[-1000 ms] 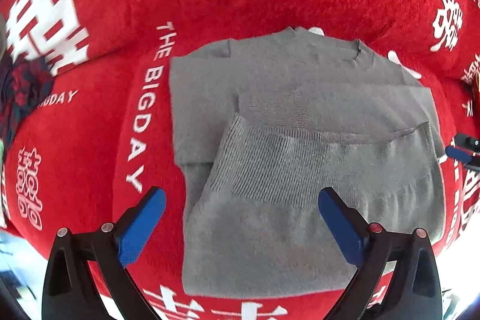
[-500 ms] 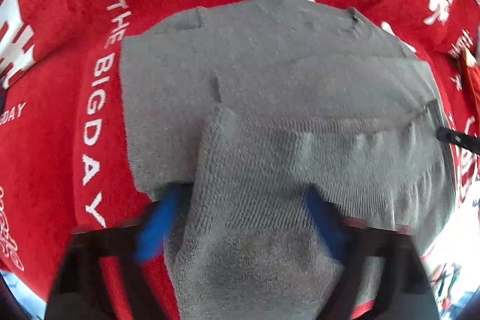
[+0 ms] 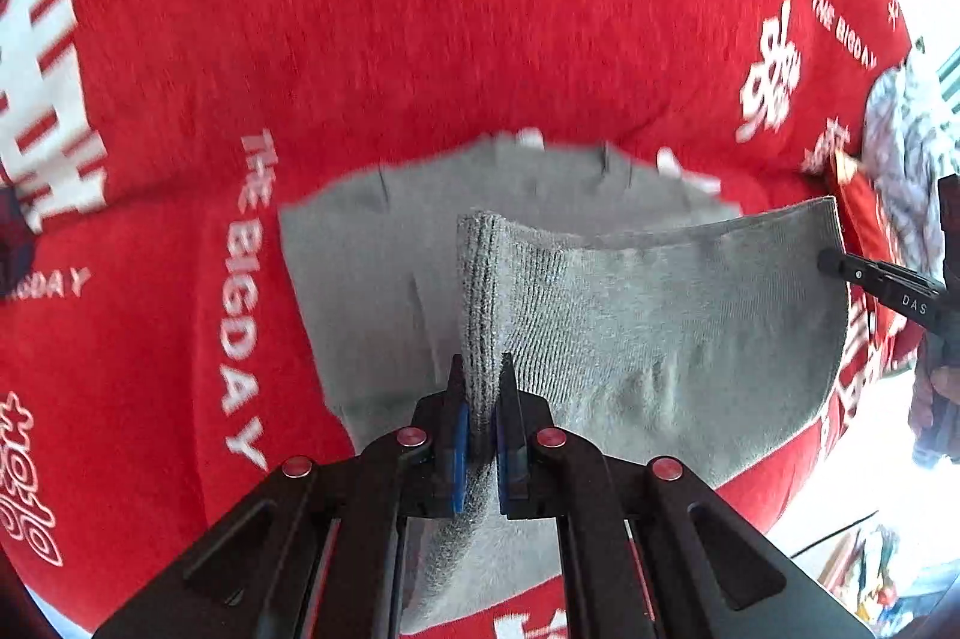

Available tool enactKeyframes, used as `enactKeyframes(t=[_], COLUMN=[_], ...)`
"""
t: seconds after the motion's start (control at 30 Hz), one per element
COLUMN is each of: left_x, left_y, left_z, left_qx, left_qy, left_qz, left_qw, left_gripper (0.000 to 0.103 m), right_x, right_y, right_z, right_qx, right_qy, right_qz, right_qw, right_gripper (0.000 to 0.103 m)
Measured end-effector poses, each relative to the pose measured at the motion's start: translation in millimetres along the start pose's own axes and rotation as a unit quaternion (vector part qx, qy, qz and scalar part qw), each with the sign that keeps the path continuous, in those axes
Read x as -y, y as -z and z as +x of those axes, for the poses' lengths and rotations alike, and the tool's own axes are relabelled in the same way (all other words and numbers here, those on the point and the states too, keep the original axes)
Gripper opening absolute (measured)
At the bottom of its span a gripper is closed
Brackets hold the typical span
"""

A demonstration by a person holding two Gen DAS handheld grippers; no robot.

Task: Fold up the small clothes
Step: 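Grasp the folded ribbed edge with both tools and lift it, then fold the held edge over toward the collar, open both tools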

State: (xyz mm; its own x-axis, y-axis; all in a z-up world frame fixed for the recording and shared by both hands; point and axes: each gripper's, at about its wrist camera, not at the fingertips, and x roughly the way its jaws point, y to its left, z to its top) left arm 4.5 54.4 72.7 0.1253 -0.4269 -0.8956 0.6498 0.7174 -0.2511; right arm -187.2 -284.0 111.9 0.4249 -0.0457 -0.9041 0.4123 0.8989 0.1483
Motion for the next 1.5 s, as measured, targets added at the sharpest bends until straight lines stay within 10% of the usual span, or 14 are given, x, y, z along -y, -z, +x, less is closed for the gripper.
enactKeyframes(t=[0.33,0.7,0.77,0.83,1.07,1.3,1.5], left_x=[-24,-44,-47,-57,-82,-40,-34], left_y=[-78,-72,-73,-72,-63,-16,45], left_z=[66,144,141,134,93,51,76], left_qx=[0.026,-0.014,-0.011,-0.003,-0.011,-0.031,-0.100], left_qy=[-0.058,-0.127,-0.179,-0.221,-0.231,-0.166,-0.175], left_qz=[-0.021,-0.045,-0.052,-0.071,-0.102,-0.083,-0.090], left_qw=[0.9977,0.9907,0.9825,0.9726,0.9674,0.9821,0.9753], left_gripper=[0.008,0.010,0.063,0.082,0.082,0.082,0.083], right_x=[10,44,49,53,69,39,2], right_y=[-88,-79,-77,-77,-76,-27,55], right_z=[84,197,196,192,159,95,75], right_qx=[0.000,-0.071,-0.062,-0.058,-0.054,-0.048,-0.099], right_qy=[0.011,0.014,0.023,0.023,0.101,0.012,-0.026], right_qz=[-0.012,0.062,0.069,0.082,0.101,0.081,0.090], right_qw=[1.000,0.995,0.995,0.995,0.988,0.995,0.991], right_gripper=[0.007,0.007,0.007,0.007,0.012,0.013,0.013])
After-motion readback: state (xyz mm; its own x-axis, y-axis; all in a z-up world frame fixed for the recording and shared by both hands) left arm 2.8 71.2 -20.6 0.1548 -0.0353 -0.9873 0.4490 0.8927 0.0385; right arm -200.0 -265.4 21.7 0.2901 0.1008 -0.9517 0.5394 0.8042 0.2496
